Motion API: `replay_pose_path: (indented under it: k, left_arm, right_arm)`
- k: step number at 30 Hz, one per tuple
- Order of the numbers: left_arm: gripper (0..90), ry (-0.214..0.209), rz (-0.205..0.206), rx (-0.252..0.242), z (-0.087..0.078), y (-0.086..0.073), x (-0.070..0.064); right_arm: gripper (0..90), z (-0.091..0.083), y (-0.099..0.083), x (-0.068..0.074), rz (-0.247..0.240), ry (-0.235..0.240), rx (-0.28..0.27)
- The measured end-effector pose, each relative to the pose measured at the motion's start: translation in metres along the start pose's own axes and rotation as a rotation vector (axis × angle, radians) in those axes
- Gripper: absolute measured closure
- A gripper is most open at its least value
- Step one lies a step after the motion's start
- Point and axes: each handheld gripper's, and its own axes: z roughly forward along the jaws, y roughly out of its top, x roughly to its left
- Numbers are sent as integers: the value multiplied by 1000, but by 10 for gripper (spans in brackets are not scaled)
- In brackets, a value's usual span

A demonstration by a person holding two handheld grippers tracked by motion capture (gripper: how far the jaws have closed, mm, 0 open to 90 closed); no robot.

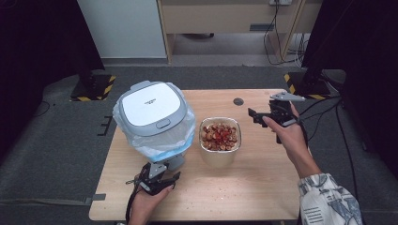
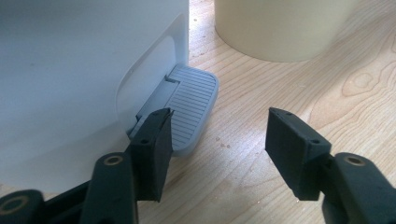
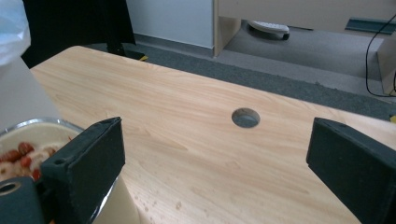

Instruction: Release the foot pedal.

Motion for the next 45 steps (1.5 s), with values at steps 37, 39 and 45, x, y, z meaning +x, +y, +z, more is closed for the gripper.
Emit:
replay_pose_path:
  k: [37, 39, 45]
  left_arm:
    - [285, 9, -77, 9, -24, -18, 25]
    - [284, 12, -79, 21, -24, -18, 26]
    - [273, 17, -81, 20, -23, -19, 26]
  right_arm:
    - [53, 11, -141, -19, 70, -147, 278]
    - [50, 16, -147, -18, 77, -143, 299]
    - [14, 27, -154, -2, 45, -162, 306]
